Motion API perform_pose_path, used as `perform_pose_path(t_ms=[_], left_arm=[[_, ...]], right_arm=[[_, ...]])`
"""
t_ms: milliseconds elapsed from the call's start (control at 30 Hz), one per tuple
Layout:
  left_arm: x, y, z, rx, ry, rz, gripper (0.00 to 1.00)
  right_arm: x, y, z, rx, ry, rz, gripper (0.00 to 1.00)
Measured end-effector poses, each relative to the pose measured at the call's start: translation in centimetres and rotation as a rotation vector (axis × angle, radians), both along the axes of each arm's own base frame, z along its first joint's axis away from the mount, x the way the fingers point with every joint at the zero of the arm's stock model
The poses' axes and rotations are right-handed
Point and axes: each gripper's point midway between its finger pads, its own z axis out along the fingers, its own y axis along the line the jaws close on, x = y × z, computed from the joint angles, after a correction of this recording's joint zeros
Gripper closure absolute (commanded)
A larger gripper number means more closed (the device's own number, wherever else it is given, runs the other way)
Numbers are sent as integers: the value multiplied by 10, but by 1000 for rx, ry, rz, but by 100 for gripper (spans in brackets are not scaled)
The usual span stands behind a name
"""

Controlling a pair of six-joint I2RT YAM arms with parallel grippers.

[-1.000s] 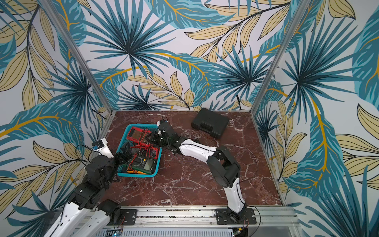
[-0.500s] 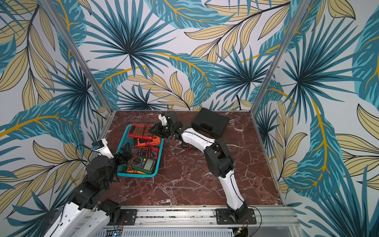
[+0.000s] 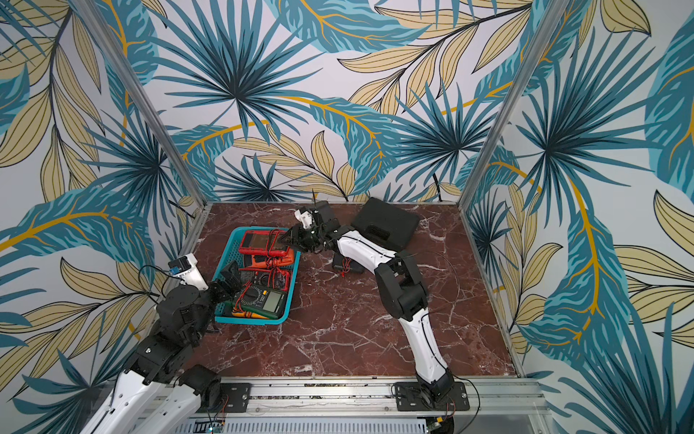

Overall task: Put the multimeter into the basket
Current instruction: Adjust the multimeter in the basket.

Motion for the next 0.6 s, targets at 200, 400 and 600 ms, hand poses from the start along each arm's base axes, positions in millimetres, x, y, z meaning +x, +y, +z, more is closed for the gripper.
perform_pose_path(t_ms=[200,400,600], left_arm=[[0,0,0,-2,0,0,0],[0,-1,0,-7,0,-2,0],[0,-1,0,-8,0,-4,0]], right_arm=[[1,-2,-3,7,-7,17,85],[4,-10,-10,-24,-20,13,50],[9,-23,-19,-79,-8,-16,36]])
